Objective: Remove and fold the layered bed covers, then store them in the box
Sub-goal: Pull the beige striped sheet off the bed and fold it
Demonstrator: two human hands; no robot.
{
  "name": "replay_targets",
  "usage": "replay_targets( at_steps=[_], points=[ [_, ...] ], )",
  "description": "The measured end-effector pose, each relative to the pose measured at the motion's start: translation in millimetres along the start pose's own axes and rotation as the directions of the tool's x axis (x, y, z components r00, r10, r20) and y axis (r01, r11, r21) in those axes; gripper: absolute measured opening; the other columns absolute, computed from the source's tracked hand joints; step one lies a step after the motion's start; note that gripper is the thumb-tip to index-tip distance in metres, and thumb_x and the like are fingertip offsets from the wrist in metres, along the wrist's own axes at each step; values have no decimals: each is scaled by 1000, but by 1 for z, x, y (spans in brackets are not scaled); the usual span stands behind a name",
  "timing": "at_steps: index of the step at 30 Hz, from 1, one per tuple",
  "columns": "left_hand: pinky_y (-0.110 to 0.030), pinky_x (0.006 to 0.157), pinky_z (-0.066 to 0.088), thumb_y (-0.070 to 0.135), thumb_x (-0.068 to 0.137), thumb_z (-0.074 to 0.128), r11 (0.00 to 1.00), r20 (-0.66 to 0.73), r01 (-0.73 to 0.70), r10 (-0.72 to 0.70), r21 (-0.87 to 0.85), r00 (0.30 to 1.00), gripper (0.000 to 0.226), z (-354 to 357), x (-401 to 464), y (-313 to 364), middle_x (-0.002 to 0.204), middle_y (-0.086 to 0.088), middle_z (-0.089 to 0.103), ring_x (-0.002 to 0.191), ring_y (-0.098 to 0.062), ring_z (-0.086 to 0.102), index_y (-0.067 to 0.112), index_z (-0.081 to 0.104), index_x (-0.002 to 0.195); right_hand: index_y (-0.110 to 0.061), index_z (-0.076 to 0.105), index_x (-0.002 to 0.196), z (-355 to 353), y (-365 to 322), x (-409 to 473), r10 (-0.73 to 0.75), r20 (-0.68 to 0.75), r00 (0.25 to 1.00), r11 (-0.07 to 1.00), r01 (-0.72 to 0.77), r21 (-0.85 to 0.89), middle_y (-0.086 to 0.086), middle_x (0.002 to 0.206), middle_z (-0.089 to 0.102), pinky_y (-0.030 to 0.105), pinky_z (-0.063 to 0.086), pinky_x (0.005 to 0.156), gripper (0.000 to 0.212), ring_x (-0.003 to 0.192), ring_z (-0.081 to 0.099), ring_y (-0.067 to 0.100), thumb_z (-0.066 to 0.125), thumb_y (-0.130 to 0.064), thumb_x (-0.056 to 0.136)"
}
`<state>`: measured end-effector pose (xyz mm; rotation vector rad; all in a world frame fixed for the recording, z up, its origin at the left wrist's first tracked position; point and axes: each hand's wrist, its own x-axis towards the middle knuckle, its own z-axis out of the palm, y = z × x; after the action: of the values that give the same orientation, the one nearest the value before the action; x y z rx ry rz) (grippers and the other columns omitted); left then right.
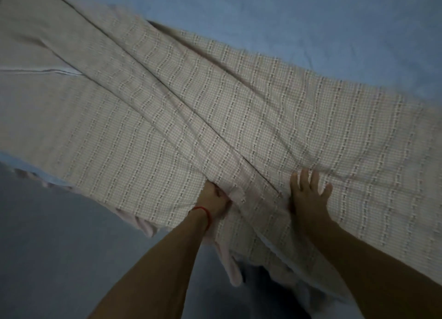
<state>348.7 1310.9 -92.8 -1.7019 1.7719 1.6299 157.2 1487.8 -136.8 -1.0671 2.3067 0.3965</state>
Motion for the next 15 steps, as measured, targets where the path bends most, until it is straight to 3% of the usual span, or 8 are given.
replay_targets(
  at_steps=[2,4,6,8,10,11,13,15],
  points=[
    [-46,104,49,24,70,73,1000,99,-16,16,-3,995,85,-8,3,-5,126,-8,60,113,-24,59,13,38,146,-4,29,156,4,5,0,-6,17,1000,1000,6,-23,25,164,18,79,13,108,80,151,10,49,71,-14,89],
    [-31,103,49,14,81,77,998,222,-48,54,-31,974,80,-20,3,-3,127,1,58,111,-12,57,20,34,148,-6,22,159,2,4,-2,-1,35,999,1000,1,-8,23,167,9,78,11,109,84,152,2,46,69,-15,90],
    [-15,91,50,11,84,79,992,352,-38,79,-124,933,73,-28,-1,2,124,7,60,107,-5,60,28,37,141,-10,13,161,-3,6,-3,-5,24,1000,1000,5,12,19,168,-2,76,11,111,82,154,-6,43,62,-17,95],
    [-21,90,55,4,84,77,971,451,56,57,-233,891,57,-44,0,3,123,-5,67,107,-14,65,23,52,132,-13,10,161,-14,2,-10,76,27,997,996,-77,42,15,169,-6,73,12,113,81,154,-7,40,59,-18,97],
    [-27,84,59,-7,87,67,945,412,161,-30,-286,910,35,-77,6,6,115,-20,71,95,-20,70,3,64,121,-9,24,155,-26,-18,-22,187,8,982,967,-186,176,16,167,6,71,17,113,69,154,6,38,59,-11,95],
    [-27,79,60,-10,89,63,927,352,193,-73,-321,933,28,-98,13,7,109,-24,72,87,-21,70,-5,66,116,-5,39,144,-33,-38,-32,248,-30,968,926,-228,302,19,161,22,71,23,113,55,149,21,40,58,-5,93],
    [-29,72,60,-9,92,60,874,213,202,-116,-442,970,16,-139,30,12,95,-25,72,75,-23,69,-8,65,107,0,57,118,-46,-89,-57,314,-251,916,816,-125,565,20,130,54,62,39,105,30,124,51,40,60,3,89],
    [-29,68,60,-4,96,57,838,118,150,-103,-524,988,7,-188,57,22,85,-19,69,72,-23,66,-3,64,95,0,65,113,-63,-168,-78,355,-418,836,712,48,700,12,112,65,46,46,99,24,107,59,29,58,-3,90]
  ],
)
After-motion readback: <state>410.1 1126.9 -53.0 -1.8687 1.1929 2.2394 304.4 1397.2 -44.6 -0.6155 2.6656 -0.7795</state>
